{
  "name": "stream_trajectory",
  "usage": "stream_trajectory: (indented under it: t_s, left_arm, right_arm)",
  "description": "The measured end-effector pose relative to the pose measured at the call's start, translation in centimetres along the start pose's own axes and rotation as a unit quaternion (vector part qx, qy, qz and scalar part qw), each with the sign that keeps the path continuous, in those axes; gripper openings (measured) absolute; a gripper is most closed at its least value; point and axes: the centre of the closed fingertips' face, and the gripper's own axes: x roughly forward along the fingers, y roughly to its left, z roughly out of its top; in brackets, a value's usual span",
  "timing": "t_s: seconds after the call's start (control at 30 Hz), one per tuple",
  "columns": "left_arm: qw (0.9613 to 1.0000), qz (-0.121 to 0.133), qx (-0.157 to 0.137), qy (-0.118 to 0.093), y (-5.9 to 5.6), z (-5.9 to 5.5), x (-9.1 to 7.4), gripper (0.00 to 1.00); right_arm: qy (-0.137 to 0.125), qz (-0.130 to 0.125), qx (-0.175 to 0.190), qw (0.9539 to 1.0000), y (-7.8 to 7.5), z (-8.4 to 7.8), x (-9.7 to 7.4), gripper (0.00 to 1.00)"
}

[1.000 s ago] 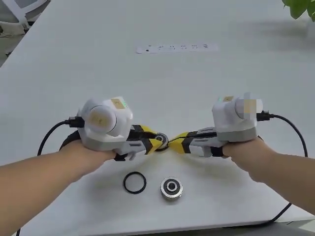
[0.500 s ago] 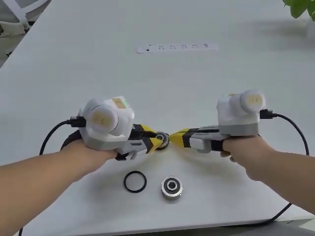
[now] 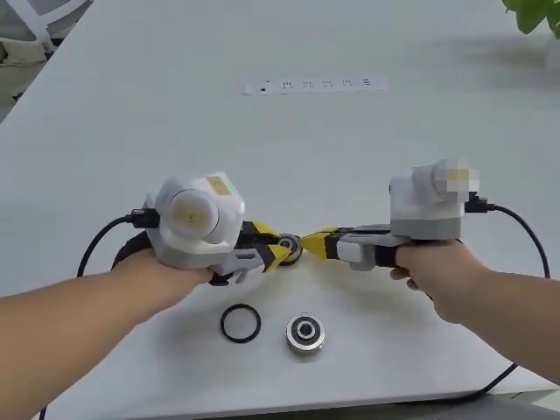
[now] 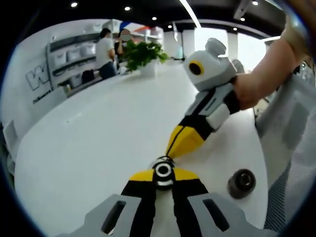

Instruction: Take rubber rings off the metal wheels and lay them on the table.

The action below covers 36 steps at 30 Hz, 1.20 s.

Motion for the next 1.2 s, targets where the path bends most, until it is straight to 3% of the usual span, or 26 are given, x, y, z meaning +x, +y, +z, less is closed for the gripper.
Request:
stream_trajectory:
  t_s: [0.63, 0.7, 0.73, 0.8, 1.2]
  left_arm:
    - [0.9999, 0.004, 0.011, 0.002, -0.1, 0.0, 0.1, 0.12]
    - [0.9999, 0.004, 0.011, 0.001, -0.1, 0.0, 0.1, 0.12]
    - [0.9999, 0.004, 0.011, 0.001, -0.2, 0.0, 0.0, 0.12]
    - [0.9999, 0.005, 0.009, 0.0, -0.2, 0.0, 0.0, 0.12]
    - [0.9999, 0.005, 0.009, -0.001, -0.3, 0.0, 0.0, 0.12]
  right_arm:
    - [0.006, 0.012, -0.014, 0.9998, 0.6, -0.2, 0.3, 0.0]
    - [0.006, 0.023, -0.014, 0.9996, 1.3, -0.3, 0.5, 0.0]
    - [-0.015, 0.042, -0.017, 0.9988, 2.1, 0.6, 1.1, 0.0]
    - [0.004, 0.029, -0.029, 0.9991, 1.6, 0.3, 1.4, 0.0]
    - [0.002, 0.045, -0.006, 0.999, 1.9, -0.1, 0.4, 0.0]
